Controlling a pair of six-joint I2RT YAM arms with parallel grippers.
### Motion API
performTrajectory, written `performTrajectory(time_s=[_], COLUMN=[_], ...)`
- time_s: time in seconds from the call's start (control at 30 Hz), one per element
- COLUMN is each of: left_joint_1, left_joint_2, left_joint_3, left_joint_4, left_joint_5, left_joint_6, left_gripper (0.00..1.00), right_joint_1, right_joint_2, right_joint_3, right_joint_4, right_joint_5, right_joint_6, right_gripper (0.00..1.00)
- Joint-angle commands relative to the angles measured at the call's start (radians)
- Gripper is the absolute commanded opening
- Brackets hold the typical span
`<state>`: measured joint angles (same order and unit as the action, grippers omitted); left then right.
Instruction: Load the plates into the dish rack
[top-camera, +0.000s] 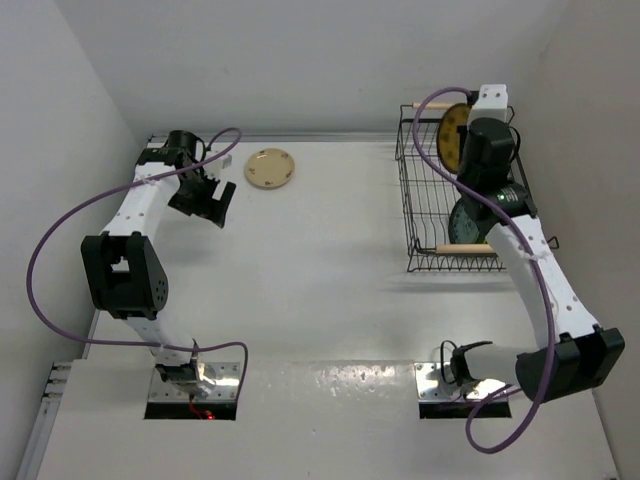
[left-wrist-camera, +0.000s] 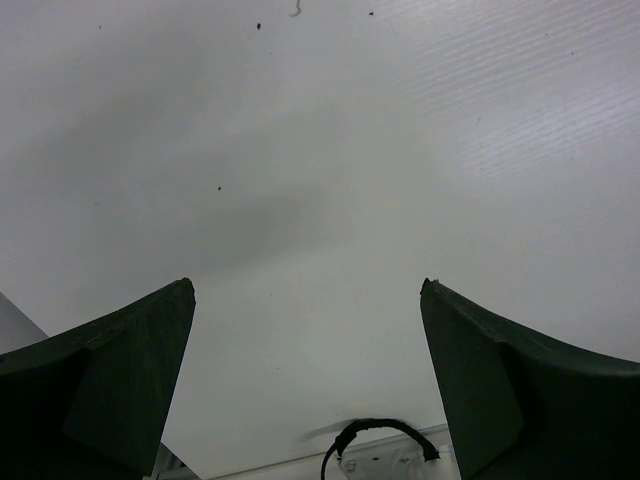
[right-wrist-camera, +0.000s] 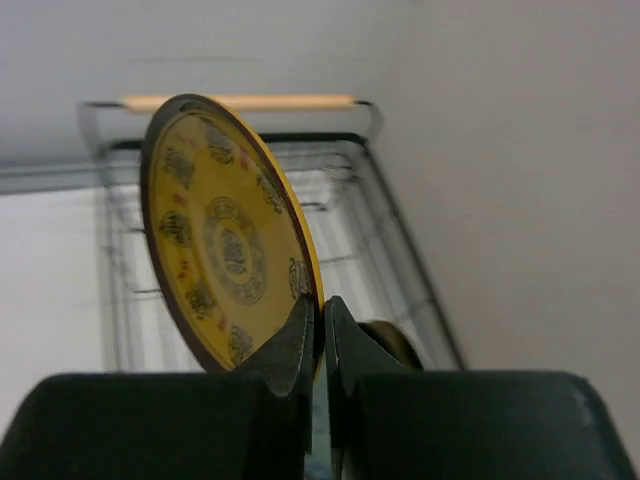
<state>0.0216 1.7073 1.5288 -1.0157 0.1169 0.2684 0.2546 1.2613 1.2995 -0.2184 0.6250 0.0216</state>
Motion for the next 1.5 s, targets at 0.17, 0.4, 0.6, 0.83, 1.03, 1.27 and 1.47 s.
performTrajectory(time_s=[0.17,0.4,0.6,0.83,1.03,1.27,1.47], left_joint_1=[0.012,0.012,0.012,0.012,0.012,0.012,0.012], left_joint_2=[0.002,0.002,0.002,0.002,0.002,0.011,0.02], left_joint_3=[0.027,0.008,0.008,0.008,0.008,0.008,0.028], left_joint_4=[0.012,0.012,0.012,0.012,0.012,0.012,0.012], left_joint_5=[0.018,0.018,0.027,0.027,0.027,0.027,0.027], left_joint_6=[-0.003,-0.003,-0.003,-0.003,0.006,0.006,0.006], left_gripper=[1.0,1.0,1.0,1.0,1.0,1.0,1.0], right_joint_1=[-0.127,-0.144,-0.103,-0.048,-0.026,-0.044,-0.054], right_joint_2=[0.053,0.124,0.208,0.256,0.288,0.36,0.348], right_joint_3=[-0.127,-0.195,-0.198,-0.186,-0.189,-0.112,-0.036], right_joint_4=[-0.065,-0.116,-0.099,-0.165,-0.248,-0.378,-0.394], right_joint_5=[0.079,-0.027,0.128,0.208,0.182,0.143,0.133], right_joint_6=[-0.232,-0.158,-0.262,-0.236,-0.17,-0.083,-0.097], right_gripper=[0.0,0.0,0.0,0.0,0.0,0.06,0.49])
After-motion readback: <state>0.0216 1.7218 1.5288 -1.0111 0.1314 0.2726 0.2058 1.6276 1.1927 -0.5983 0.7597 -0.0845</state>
